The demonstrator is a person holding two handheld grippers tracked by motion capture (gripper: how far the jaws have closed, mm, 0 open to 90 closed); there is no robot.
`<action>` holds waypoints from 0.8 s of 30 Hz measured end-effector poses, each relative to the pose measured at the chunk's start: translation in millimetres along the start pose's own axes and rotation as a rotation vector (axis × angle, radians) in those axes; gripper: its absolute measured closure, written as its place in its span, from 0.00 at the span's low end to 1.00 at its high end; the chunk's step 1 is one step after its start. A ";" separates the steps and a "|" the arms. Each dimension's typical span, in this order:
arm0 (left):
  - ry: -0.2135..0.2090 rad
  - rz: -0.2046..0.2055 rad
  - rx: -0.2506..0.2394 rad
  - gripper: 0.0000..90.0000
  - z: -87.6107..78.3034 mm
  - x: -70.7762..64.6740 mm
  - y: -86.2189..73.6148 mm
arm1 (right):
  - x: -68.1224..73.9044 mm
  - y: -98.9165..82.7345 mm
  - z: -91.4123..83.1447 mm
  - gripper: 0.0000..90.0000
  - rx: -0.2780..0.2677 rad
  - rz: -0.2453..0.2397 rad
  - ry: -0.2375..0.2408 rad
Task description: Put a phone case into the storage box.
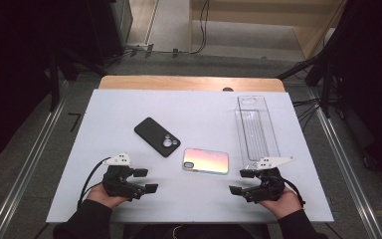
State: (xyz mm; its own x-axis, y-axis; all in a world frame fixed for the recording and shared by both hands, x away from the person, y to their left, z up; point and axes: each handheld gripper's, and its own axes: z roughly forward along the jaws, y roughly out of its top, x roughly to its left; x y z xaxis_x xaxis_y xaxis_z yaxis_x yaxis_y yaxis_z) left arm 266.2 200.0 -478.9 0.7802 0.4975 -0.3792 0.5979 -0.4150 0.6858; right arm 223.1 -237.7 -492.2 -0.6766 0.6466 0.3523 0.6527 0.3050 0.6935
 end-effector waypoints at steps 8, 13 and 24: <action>-0.002 -0.003 -0.004 0.25 -0.3 0.1 0.3 | -0.5 -0.2 0.2 0.20 0.000 -0.003 0.002; -0.001 0.000 -0.002 0.25 -0.5 0.5 0.6 | -0.5 -0.5 0.0 0.20 0.001 -0.002 0.005; 0.002 -0.002 -0.011 0.25 -4.0 1.7 0.0 | -0.6 -0.3 0.3 0.20 0.006 -0.008 0.010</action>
State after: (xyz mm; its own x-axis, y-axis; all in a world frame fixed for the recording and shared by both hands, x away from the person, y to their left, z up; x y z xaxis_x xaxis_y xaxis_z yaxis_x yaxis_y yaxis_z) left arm 266.7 203.9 -477.0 0.7785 0.4997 -0.3798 0.5976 -0.4052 0.6918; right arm 223.4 -237.9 -492.8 -0.6851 0.6369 0.3535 0.6495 0.3145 0.6922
